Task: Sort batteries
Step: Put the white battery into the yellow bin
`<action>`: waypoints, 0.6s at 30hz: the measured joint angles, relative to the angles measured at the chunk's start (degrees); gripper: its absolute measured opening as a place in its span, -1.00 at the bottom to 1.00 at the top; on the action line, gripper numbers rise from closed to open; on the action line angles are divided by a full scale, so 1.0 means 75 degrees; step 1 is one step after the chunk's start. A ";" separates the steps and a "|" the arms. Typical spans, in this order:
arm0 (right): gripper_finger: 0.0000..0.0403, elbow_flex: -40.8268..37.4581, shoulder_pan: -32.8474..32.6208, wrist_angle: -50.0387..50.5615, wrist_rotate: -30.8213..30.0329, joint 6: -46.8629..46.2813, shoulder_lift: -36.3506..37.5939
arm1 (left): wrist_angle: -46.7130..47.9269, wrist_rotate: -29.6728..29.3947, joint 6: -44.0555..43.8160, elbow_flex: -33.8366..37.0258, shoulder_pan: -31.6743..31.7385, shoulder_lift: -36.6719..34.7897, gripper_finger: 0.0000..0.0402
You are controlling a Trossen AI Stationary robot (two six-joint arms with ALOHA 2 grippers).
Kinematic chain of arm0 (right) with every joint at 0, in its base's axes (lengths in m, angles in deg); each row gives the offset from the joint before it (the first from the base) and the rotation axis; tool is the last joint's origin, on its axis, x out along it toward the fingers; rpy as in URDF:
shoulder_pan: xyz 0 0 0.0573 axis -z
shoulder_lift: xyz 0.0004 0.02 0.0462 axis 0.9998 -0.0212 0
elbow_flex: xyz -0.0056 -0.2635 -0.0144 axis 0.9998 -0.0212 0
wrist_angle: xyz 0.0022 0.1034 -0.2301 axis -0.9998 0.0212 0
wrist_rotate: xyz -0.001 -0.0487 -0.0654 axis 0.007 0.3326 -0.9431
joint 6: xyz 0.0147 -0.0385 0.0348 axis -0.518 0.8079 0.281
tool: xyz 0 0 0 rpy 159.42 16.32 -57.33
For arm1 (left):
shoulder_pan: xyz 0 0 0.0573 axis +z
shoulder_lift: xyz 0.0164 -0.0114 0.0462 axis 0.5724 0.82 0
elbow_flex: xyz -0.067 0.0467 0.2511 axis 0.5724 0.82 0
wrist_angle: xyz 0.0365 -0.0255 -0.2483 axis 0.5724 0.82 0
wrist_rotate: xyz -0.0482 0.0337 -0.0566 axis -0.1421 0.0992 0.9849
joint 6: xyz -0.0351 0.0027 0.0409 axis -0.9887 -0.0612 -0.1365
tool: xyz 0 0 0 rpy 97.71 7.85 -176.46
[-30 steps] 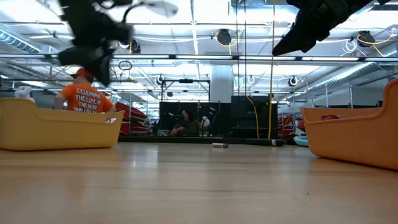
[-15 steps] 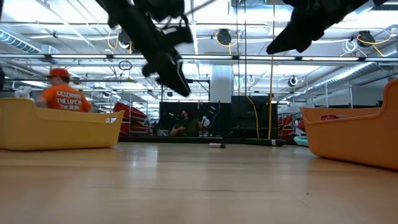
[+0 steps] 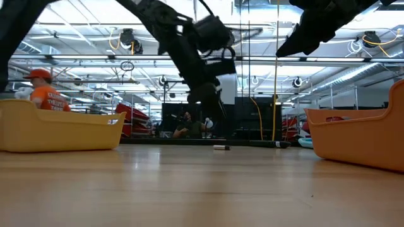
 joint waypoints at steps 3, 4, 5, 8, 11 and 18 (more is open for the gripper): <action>-0.71 0.0000 -0.0081 0.0110 0.0002 -0.0001 0.0003 | 0.0328 0.0290 0.0052 -0.0380 0.0224 0.0369 -0.05; -0.71 0.0000 -0.0103 0.0103 0.0001 -0.0001 0.0003 | 0.0329 0.0484 0.0052 -0.0458 0.0314 0.0454 -0.07; -0.71 0.0000 -0.0121 0.0102 -0.0001 -0.0001 0.0003 | 0.0319 0.0678 0.0038 -0.0515 0.0413 0.0521 -0.08; -0.71 0.0000 -0.0201 0.0118 -0.0002 -0.0004 0.0003 | 0.0275 0.0976 -0.0013 -0.0602 0.0723 0.0743 -0.10; -0.71 0.0000 -0.0252 0.0123 -0.0029 -0.0009 0.0003 | 0.0107 0.0970 -0.0016 -0.0600 0.0969 0.0945 -0.10; -0.71 0.0000 -0.0252 0.0135 -0.0033 -0.0021 0.0003 | -0.0386 0.1163 -0.0007 -0.0600 0.1183 0.1226 -0.11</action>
